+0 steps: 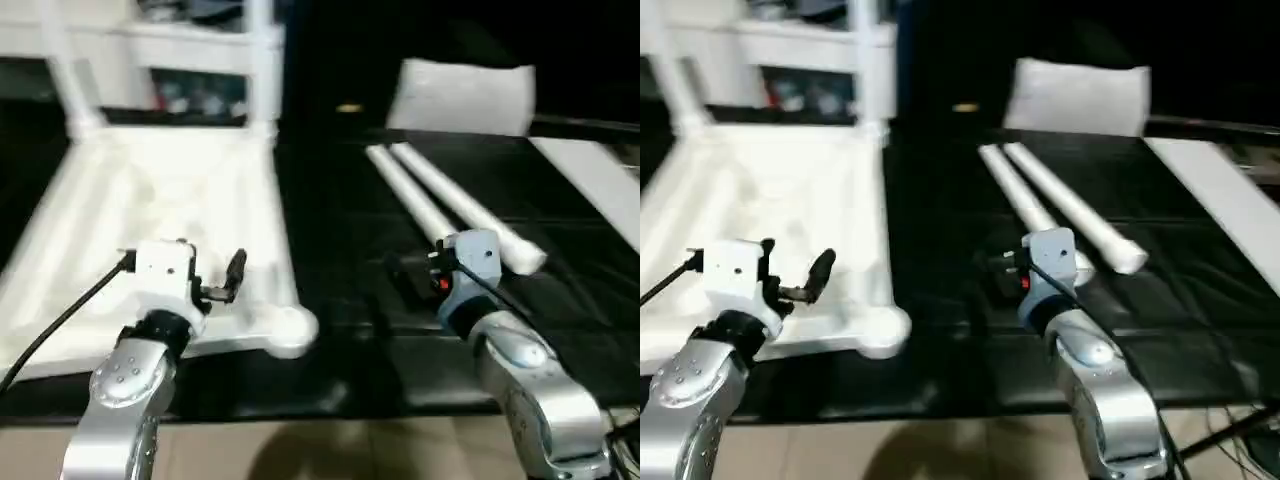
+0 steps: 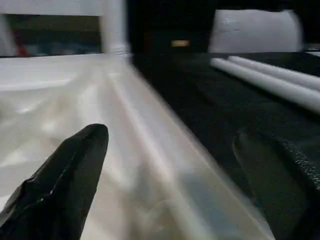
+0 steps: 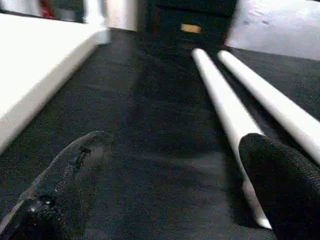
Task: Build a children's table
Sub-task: Move to table
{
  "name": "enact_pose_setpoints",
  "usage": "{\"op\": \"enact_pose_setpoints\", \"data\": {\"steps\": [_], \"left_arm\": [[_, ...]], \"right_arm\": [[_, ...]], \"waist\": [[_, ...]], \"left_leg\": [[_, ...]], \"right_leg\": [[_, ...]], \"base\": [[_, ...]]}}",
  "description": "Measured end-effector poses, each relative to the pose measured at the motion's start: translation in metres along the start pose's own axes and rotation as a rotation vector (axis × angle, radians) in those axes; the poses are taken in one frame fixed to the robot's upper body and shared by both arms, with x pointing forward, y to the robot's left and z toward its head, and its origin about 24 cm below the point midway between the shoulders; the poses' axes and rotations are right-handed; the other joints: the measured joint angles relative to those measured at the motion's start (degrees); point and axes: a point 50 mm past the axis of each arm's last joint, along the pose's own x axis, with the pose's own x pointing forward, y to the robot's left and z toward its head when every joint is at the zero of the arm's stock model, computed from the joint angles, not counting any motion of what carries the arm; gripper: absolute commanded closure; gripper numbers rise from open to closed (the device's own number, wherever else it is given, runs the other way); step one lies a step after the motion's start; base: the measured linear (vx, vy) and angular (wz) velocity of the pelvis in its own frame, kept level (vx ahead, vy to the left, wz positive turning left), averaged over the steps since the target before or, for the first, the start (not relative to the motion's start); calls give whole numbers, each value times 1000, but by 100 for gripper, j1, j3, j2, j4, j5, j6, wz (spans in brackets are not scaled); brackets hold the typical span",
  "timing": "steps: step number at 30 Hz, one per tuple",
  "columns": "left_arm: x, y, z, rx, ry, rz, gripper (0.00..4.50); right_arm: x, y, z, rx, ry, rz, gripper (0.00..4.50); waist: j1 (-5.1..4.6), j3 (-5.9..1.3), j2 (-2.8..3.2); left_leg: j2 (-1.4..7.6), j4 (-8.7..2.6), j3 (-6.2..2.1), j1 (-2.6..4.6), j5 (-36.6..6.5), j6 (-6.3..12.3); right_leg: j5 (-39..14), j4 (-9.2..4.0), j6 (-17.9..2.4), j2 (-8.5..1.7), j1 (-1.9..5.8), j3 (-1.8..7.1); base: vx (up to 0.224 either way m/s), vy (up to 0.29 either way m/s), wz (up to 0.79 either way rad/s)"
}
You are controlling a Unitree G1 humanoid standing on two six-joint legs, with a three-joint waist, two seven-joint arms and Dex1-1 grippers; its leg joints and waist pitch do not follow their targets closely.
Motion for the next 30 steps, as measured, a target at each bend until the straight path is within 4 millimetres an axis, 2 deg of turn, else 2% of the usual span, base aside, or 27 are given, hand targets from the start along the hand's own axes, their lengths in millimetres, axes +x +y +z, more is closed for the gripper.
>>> {"op": "enact_pose_setpoints", "data": {"steps": [1, 2, 3, 6, 7, 9, 11, 14, 20, 26, 30], "left_arm": [[0, 0, 0, 2, 1, -2, 10], [0, 1, 0, 10, 1, 1, 10], [-2, 5, 2, 26, -2, 12, 10], [-3, 11, 2, 53, 6, 29, 10], [-3, 12, 2, 58, 7, 30, 10], [-2, 13, 4, 64, 3, 25, 10], [-1, 12, 6, 67, -5, 20, 10], [2, 8, 8, 70, -14, 0, 10], [6, 8, 12, 73, -27, -5, 10], [8, 5, 13, 77, -31, -25, 10], [8, 3, 13, 78, -30, -31, 10]], "right_arm": [[1, -2, -1, -6, 7, -7, 0], [2, -3, 0, -10, 3, -11, 0], [5, -1, 2, -9, -4, -9, 0], [10, 9, 7, -43, -20, 27, 0], [13, 9, 8, -46, -19, 29, 0], [15, 7, 9, -53, -18, 16, 0], [15, 4, 6, -55, -5, 1, 0], [15, -1, 6, -51, -1, -17, 0], [23, -2, 17, -67, -24, -31, 0], [34, -17, 15, -83, 39, -97, 0], [39, -24, 29, -70, 4, -113, 0]], "waist": [[39, 8, 42], [72, -9, 141], [72, -2, 155], [60, -5, 151], [43, -1, 156], [-2, -6, 150], [-17, -8, 146], [-29, -6, 161], [-79, -6, 161], [-76, -1, 171], [-83, -2, 170]], "left_leg": [[17, -73, -1, 7, -6, -24], [65, -96, -6, 37, 99, -208], [104, -157, 1, 85, 143, -441], [90, -243, 21, 129, 135, -443], [86, -266, 25, 154, 128, -430], [77, -274, 47, 193, 106, -367], [75, -280, 61, 167, 84, -360], [78, -316, 74, 173, 61, -362], [71, -318, 57, 215, 14, -341], [70, -328, 59, 207, 11, -337], [74, -328, 59, 214, 11, -337]], "right_leg": [[1, -34, -2, 36, 50, -28], [9, -77, -16, 86, 102, -65], [8, -108, -18, 98, 138, -86], [63, -244, -113, 84, 165, -85], [72, -286, -133, 81, 196, -90], [34, -295, -181, 71, 239, -84], [16, -320, -166, 71, 262, -79], [8, -390, -152, 79, 291, -84], [-58, -374, -162, 75, 297, -90], [-76, -373, -185, 75, 311, -93], [-76, -369, -185, 75, 315, -100]], "base": [[27, -62, -8], [0, 0, 0], [0, 0, 0], [81, 39, 1], [78, 50, 3], [71, 35, -1], [34, 14, -1], [20, 3, 0], [44, -1, 0], [0, 0, 0], [0, 0, 0]]}}
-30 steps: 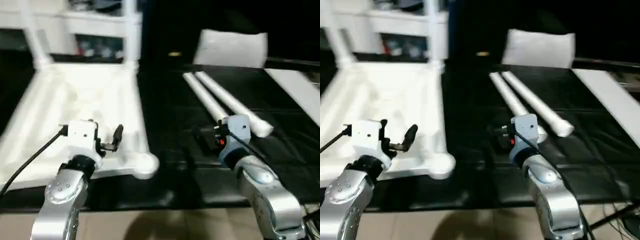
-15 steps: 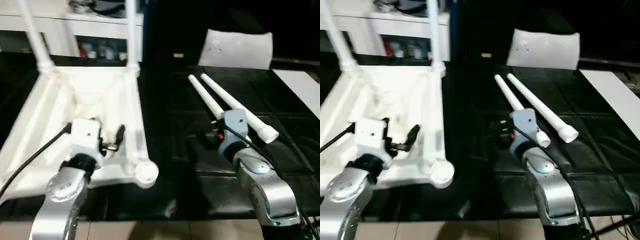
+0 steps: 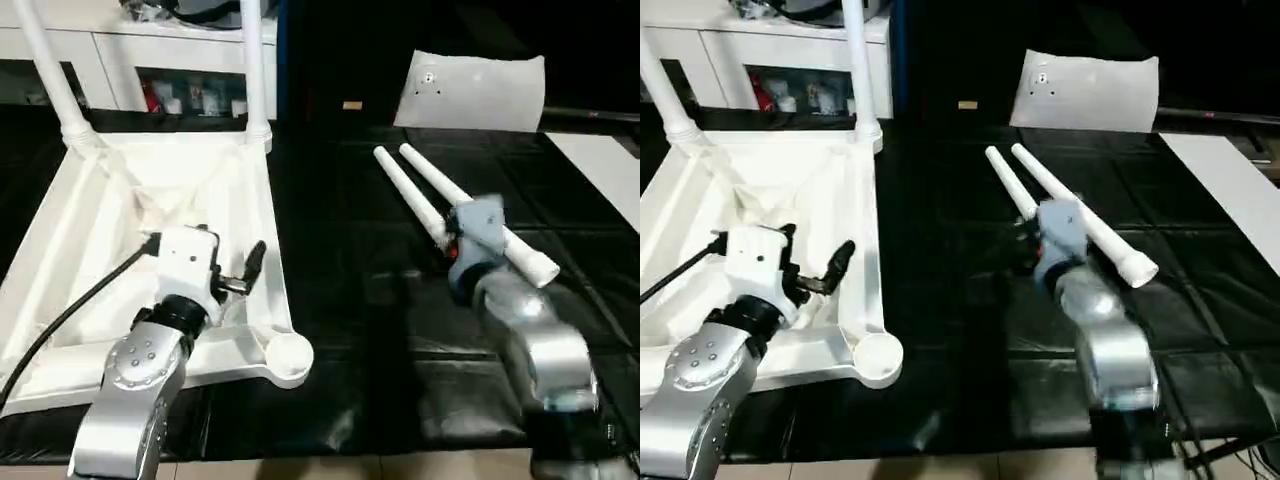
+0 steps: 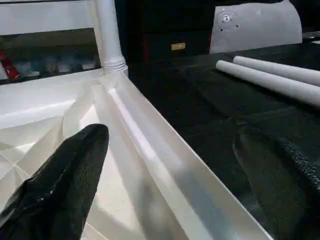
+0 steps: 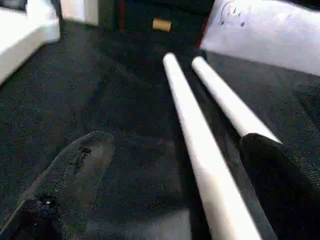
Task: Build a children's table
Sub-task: Move to table
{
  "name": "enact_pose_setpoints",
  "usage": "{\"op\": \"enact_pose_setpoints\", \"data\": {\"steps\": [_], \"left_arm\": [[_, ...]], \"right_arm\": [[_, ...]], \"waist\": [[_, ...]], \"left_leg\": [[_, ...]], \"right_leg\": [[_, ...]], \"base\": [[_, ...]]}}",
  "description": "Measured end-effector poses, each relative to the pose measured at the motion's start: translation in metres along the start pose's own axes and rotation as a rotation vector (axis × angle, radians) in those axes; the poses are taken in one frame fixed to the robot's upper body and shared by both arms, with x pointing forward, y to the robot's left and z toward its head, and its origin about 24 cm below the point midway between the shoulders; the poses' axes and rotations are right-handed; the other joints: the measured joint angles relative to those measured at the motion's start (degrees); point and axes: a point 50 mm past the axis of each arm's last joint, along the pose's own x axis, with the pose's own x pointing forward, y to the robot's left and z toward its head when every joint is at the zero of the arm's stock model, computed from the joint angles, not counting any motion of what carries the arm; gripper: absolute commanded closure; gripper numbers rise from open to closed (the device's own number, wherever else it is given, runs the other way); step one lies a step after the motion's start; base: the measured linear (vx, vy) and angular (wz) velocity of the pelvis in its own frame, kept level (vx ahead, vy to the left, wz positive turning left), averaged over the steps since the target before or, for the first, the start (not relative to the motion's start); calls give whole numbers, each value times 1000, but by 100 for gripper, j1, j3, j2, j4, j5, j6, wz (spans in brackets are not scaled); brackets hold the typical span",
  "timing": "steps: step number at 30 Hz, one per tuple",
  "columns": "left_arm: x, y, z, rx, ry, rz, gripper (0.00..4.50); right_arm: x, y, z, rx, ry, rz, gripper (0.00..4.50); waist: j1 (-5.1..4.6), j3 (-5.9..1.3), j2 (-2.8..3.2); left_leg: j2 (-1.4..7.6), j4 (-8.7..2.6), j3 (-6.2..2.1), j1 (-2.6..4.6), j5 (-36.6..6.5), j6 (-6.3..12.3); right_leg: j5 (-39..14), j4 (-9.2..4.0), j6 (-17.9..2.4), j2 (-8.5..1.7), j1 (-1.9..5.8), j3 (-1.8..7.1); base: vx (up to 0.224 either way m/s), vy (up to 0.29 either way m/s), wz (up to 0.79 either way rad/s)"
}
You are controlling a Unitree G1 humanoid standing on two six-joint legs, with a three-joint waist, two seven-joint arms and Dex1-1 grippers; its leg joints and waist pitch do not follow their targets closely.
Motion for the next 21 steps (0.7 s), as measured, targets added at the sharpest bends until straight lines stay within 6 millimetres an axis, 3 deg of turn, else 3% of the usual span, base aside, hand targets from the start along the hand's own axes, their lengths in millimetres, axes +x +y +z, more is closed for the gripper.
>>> {"op": "enact_pose_setpoints", "data": {"steps": [3, 4, 5, 6, 8, 9, 10, 11, 12, 15, 17, 18, 20, 21], "left_arm": [[0, 0, 0, 0, 0, 1, 10], [1, -1, 1, 0, -3, -4, 10], [1, -1, 1, 1, -5, -6, 10], [0, 0, 0, 4, 3, -3, 10], [-3, 3, -4, 13, 21, 4, 10], [-3, 5, -4, 19, 23, 8, 10], [-3, 5, -3, 21, 22, 9, 10], [-3, 5, -3, 21, 21, 6, 10], [-2, 2, -2, 16, 16, -4, 10], [-1, -7, -3, 17, 18, -58, 10], [-1, -5, -3, 26, 22, -53, 10], [-2, -3, -3, 28, 24, -46, 10], [-2, -2, -3, 29, 29, -43, 10], [-2, -2, -3, 30, 29, -45, 10]], "right_arm": [[0, 1, 1, -2, 6, 6, 0], [0, 0, 0, -1, 10, -1, 0], [-1, -2, -3, 5, 17, -10, 0], [-1, -1, -4, 13, 22, -14, 0], [0, 6, -3, 28, 16, 3, 0], [1, 9, -3, 28, 14, 16, 0], [0, 9, -3, 28, 17, 15, 0], [0, 7, -4, 26, 20, 10, 0], [-2, 3, -7, 22, 27, -4, 0], [-4, -5, -12, 14, 57, -36, 0], [-3, -4, -9, 10, 47, -31, 0], [-1, -3, -6, 6, 42, -28, 0], [1, -4, -5, 1, 45, -29, 0], [3, -4, -5, -2, 50, -29, 0]], "waist": [[15, 2, -13], [5, -15, 46], [3, -12, 51], [-3, -9, 58], [-9, 1, 51], [-33, 0, 18], [-54, 0, 1], [-48, -3, -15], [18, 12, 13], [99, 1, 43], [76, -15, 27], [50, -29, 4], [55, -46, -26], [70, -49, -33]], "left_leg": [[-2, 3, -10, -21, 0, 3], [-36, 86, -106, -135, -21, 98], [-25, 108, -176, -167, -22, 100], [-25, 114, -220, -127, -20, 95], [-49, 102, -256, -47, -35, 70], [-95, 103, -241, 5, -49, 46], [-125, 107, -231, 33, -55, 41], [-134, 106, -200, 36, -57, 45], [-118, 167, -169, -36, -94, 182], [-14, 168, -139, -47, -90, 155], [2, 146, -175, -52, -36, -42], [-25, 165, -186, -115, -6, -96], [-58, 177, -194, -173, 19, -133], [-58, 181, -194, -218, 41, -148]], "right_leg": [[-1, -4, 1, -1, 13, -15], [6, -62, 42, -21, 37, -143], [19, -108, 85, -27, 70, -225], [-2, -104, 73, -28, 98, -271], [-102, 44, -108, -39, 43, -268], [-204, 230, -250, -113, -4, -239], [-261, 294, -234, -135, -6, -189], [-259, 288, -110, -142, 28, -147], [-216, 220, 136, -112, 83, -125], [-171, 128, 99, -8, 109, -133], [-159, 170, 110, -3, 24, -127], [-147, 251, 133, -12, -78, -78], [-130, 353, 164, 0, -183, 49], [-121, 376, 179, 5, -225, 65]], "base": [[-1, 3, 6], [-3, 9, 19], [-5, 6, 41], [1, -5, 23], [71, -37, 13], [81, -39, 3], [0, 0, 0], [0, 0, 0], [0, 0, 0], [0, 0, 0], [35, -20, -3], [77, -23, 3], [38, -11, 2], [0, 0, 0]]}}
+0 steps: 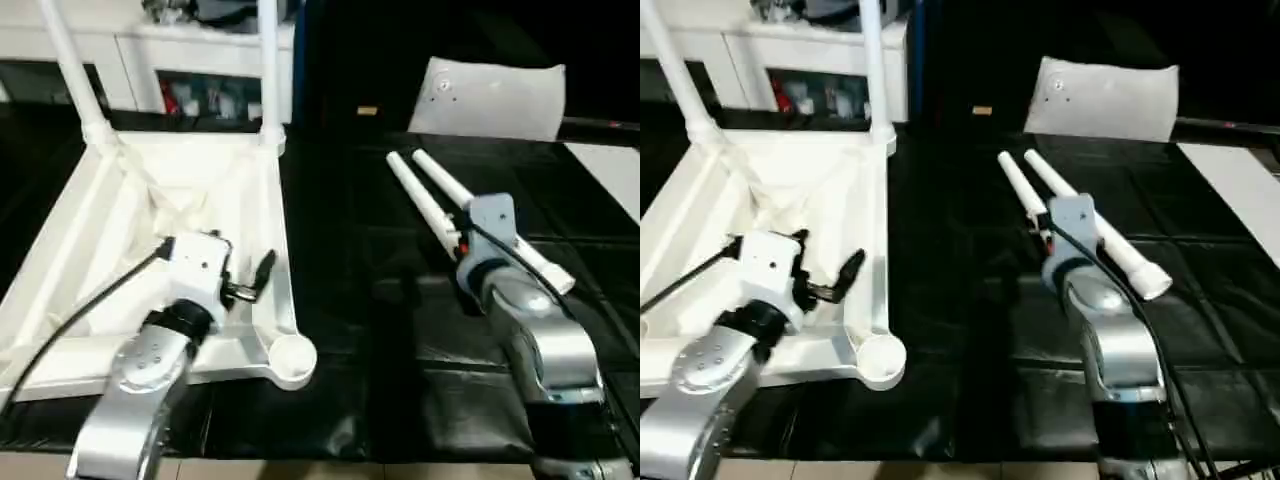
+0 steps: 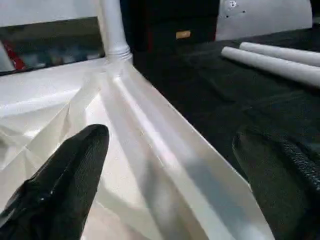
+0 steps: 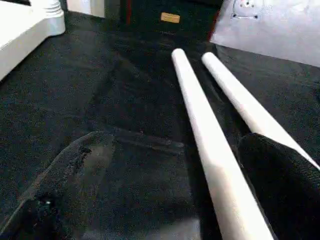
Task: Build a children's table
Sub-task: Move to table, then pick table leg
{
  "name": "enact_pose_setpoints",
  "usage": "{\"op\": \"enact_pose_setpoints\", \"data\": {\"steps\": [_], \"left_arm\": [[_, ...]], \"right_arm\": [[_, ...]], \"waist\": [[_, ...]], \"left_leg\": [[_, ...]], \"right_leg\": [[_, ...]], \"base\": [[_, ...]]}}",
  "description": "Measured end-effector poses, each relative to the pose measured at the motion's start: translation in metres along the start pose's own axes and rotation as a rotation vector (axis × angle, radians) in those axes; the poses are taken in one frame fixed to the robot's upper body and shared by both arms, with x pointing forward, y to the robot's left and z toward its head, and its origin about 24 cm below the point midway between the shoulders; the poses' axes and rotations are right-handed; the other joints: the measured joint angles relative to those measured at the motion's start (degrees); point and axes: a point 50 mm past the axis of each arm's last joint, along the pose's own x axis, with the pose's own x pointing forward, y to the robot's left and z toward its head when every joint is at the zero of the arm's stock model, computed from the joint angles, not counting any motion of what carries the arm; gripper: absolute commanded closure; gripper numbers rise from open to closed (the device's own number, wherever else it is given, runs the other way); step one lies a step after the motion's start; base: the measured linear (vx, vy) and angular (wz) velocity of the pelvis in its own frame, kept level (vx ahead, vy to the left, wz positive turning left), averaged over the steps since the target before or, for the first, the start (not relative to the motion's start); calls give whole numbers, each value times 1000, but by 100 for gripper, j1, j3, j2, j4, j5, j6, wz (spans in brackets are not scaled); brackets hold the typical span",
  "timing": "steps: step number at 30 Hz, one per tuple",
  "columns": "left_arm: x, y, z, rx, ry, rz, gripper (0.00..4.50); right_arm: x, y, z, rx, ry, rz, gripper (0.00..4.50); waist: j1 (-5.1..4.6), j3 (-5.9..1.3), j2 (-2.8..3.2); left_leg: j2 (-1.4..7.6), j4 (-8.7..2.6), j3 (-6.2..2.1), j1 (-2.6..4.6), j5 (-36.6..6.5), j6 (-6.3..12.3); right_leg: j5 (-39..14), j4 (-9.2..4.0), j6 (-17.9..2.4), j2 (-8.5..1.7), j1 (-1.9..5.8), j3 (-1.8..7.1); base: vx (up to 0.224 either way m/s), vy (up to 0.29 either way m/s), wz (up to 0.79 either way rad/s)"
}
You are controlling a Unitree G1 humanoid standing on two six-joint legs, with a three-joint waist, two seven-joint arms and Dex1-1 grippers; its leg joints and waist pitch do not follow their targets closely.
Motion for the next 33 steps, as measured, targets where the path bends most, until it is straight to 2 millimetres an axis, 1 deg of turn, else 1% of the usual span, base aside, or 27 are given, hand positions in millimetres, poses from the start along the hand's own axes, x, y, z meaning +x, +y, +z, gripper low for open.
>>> {"op": "enact_pose_setpoints", "data": {"steps": [2, 4, 5, 7, 8, 9, 11, 12, 15, 17, 20, 22, 24, 26, 30, 33], "left_arm": [[0, -1, 0, 2, 1, -10, 10], [0, -1, 0, 8, 2, -25, 10], [0, -1, 0, 14, 4, -34, 10], [-1, -3, 1, 21, 5, -72, 10], [-1, -5, 1, 20, 6, -92, 10], [-1, -8, 1, 14, 10, -130, 10], [-2, -13, 4, 5, 5, -184, 10], [-3, -14, 6, 7, 3, -216, 10], [-4, -16, 11, 20, 14, -280, 10], [-5, -17, 12, 19, 23, -309, 10], [-6, -18, 17, 21, 48, -373, 10], [-9, -20, 24, 30, 52, -433, 10], [-11, -21, 28, 35, 68, -478, 10], [-12, -22, 30, 30, 83, -509, 10], [-15, -23, 32, 37, 113, -557, 10], [-16, -24, 32, 29, 128, -570, 10]], "right_arm": [[2, -3, -5, -12, 26, -2, 0], [5, -6, -10, -26, 59, -6, 0], [8, -6, -9, -40, 74, -6, 0], [15, -12, -4, -66, 90, -18, 0], [18, -13, -3, -72, 94, -17, 0], [26, -16, -3, -74, 120, -7, 0], [33, -22, -1, -86, 139, -12, 0], [39, -23, -2, -84, 159, -14, 0], [50, -26, -2, -75, 188, -5, 0], [53, -28, -3, -71, 198, -5, 0], [64, -35, -2, -58, 241, -13, 0], [69, -42, 6, -42, 242, -19, 0], [72, -47, 7, -41, 252, -24, 0], [73, -49, 2, -54, 276, -33, 0], [70, -52, -17, -52, 359, -43, 0], [68, -54, -25, -47, 398, -40, 0]], "waist": [[67, 5, -2], [85, 14, 5], [79, 31, 16], [70, 66, 44], [73, 70, 46], [68, 81, 53], [76, 91, 63], [77, 94, 67], [85, 97, 70], [103, 98, 71], [97, 100, 75], [100, 98, 77], [111, 98, 77], [125, 98, 77], [143, 98, 79], [147, 98, 78]], "left_leg": [[17, -5, 8, -12, 34, -19], [31, -30, 22, 16, 73, -75], [39, -43, 31, 20, 87, -100], [81, -55, 78, 24, 120, -108], [109, -58, 115, 25, 147, -115], [140, -57, 155, 28, 179, -131], [160, -58, 184, 26, 223, -121], [177, -58, 208, 16, 244, -123], [182, -57, 240, -17, 279, -111], [193, -57, 266, -28, 286, -108], [194, -55, 289, -52, 292, -99], [195, -54, 294, -104, 301, -96], [196, -56, 302, -132, 310, -91], [198, -56, 309, -140, 311, -88], [198, -54, 314, -198, 340, -41], [198, -54, 317, -202, 345, -33]], "right_leg": [[10, -8, 17, 6, -8, 3], [31, -13, -26, 10, 6, -1], [42, -17, -54, 10, 16, 0], [87, -16, -85, 10, 22, -2], [103, -15, -90, 10, 23, -7], [125, -6, -99, 10, 21, -9], [162, -9, -102, 8, 2, -13], [184, -8, -105, 8, -15, -14], [210, 13, -107, 1, -66, -4], [217, 14, -107, -2, -76, -4], [227, 15, -116, -5, -104, 1], [233, 18, -122, -5, -157, 1], [235, 17, -122, -3, -184, -4], [234, 16, -123, -3, -189, -8], [241, 17, -128, -3, -239, -7], [250, 20, -136, -3, -246, -8]], "base": [[0, 0, 0], [-32, -9, -1], [-115, -14, -1], [-122, -13, 0], [-112, -12, 3], [-154, -15, 5], [-81, -5, 3], [0, 0, 0], [-57, 2, 0], [0, 0, 0], [0, 0, 0], [0, 0, 0], [0, 0, 0], [0, 0, 0], [0, 0, 0], [0, 0, 0]]}}
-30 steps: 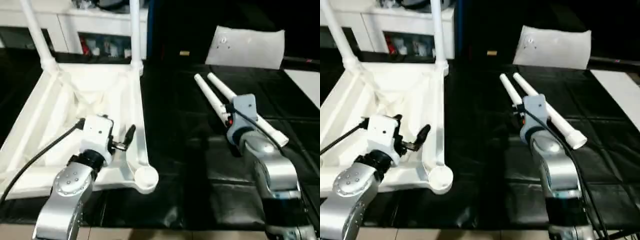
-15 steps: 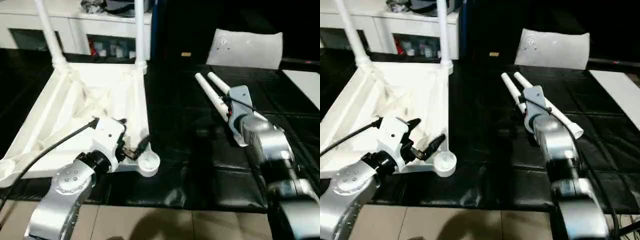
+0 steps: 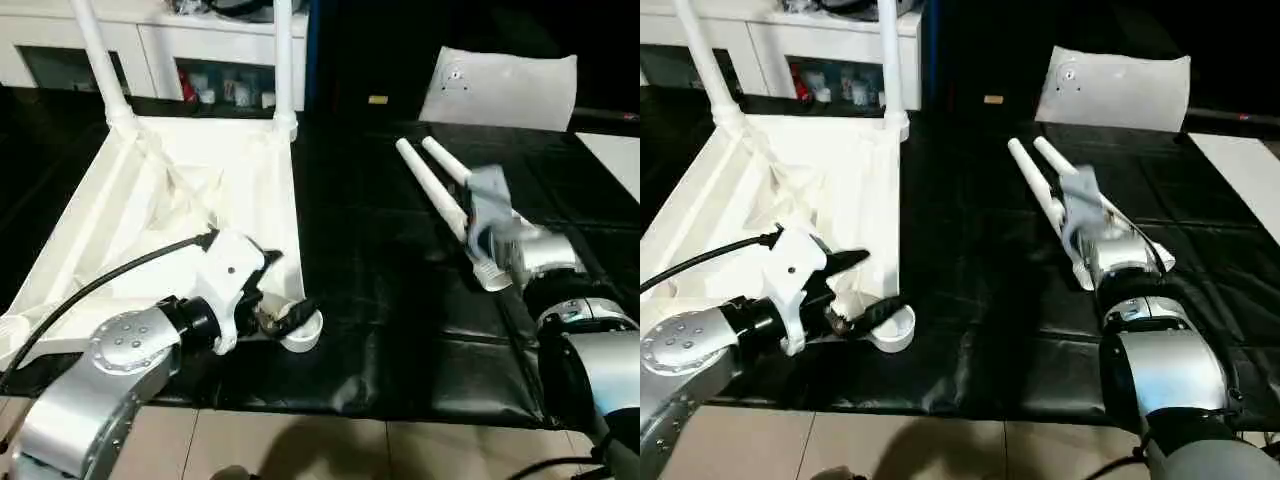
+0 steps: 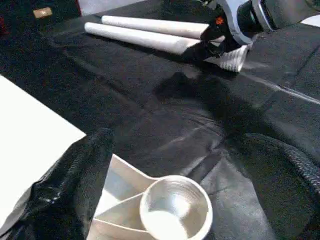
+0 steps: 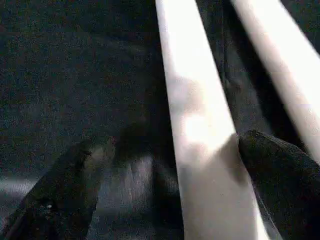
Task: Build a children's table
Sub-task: Pick table leg
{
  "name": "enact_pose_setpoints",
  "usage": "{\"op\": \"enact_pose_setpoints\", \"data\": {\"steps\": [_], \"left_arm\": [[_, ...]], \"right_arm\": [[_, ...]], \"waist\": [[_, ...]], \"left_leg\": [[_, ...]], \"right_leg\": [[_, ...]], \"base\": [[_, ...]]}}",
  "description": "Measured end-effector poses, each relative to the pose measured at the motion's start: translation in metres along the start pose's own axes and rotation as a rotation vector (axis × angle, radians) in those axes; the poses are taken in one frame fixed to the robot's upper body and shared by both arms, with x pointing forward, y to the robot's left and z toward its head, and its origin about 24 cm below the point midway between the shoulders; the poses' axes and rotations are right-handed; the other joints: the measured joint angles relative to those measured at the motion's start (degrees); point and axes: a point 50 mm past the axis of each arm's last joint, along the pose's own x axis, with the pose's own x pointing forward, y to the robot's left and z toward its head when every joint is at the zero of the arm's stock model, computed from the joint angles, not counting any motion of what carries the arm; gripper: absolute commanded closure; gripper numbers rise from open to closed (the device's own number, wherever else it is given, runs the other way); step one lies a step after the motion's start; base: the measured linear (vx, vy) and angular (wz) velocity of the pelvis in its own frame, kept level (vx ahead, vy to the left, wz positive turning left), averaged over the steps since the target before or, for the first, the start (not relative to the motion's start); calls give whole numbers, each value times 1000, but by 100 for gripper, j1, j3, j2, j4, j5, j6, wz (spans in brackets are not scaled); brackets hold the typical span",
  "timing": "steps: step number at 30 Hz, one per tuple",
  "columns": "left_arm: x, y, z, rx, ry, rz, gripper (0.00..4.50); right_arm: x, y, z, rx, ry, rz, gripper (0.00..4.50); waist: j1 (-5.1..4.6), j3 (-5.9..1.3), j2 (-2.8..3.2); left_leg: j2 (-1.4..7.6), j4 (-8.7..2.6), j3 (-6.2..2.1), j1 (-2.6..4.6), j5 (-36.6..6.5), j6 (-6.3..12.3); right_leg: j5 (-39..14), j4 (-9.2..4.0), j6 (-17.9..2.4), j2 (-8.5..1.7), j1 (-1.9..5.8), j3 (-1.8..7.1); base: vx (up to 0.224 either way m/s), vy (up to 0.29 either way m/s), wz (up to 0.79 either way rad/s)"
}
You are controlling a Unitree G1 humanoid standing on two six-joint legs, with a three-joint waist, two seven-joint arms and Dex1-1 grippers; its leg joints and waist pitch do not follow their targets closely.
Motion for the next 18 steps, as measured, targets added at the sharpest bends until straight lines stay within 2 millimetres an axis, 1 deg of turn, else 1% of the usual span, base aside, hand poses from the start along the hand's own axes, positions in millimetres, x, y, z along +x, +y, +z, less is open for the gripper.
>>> {"op": "enact_pose_setpoints", "data": {"steps": [4, 5, 7, 9, 10, 11, 15, 18], "left_arm": [[-1, -1, 4, 4, 2, -12, 10], [-2, -1, 4, 1, 6, -13, 0], [-3, -1, 3, -1, 15, -11, 0], [-3, 0, 3, -2, 19, -9, 0], [-3, -1, 3, -2, 19, -9, 0], [-3, 0, 3, -2, 19, -9, 0], [-3, -1, 3, -2, 23, -8, 0], [-3, -1, 2, -5, 27, -6, 0]], "right_arm": [[-1, -5, -2, 5, 22, -8, 0], [-1, -6, -1, 7, 25, -11, 29], [-2, -10, 0, 26, 26, -18, 36], [-3, -13, 0, 42, 25, -23, 61], [-3, -13, -1, 50, 30, -22, 75], [-3, -13, -3, 55, 40, -20, 75], [-3, -13, -11, 80, 101, -2, 122], [-3, -13, -13, 95, 120, 12, 134]], "waist": [[4, 1, -3], [4, 1, -3], [3, 3, -7], [1, 4, -8], [0, 4, -9], [-2, 5, -11], [0, 12, -25], [1, 15, -31]], "left_leg": [[1, -1, 2, 3, 0, -21], [1, -1, 2, 3, 3, -23], [2, 0, 3, 3, 11, -23], [2, 0, 6, 3, 16, -27], [2, 0, 7, 3, 18, -27], [2, 0, 7, 2, 20, -29], [4, 0, 8, 0, 26, -35], [5, 0, 9, -3, 26, -34]], "right_leg": [[13, 6, -8, 0, -1, 0], [17, 6, -10, 0, -2, 1], [25, 6, -12, 0, -2, 1], [31, 6, -12, 0, -3, 3], [33, 6, -11, 0, -3, 4], [34, 6, -11, 0, -3, 4], [37, 6, -12, 0, -6, 2], [38, 6, -12, 0, -9, 2]], "base": [[0, 0, 0], [0, 0, 0], [0, 0, 0], [0, 0, 0], [0, 0, 0], [0, 0, 0], [0, 0, 0], [0, 0, 0]]}}
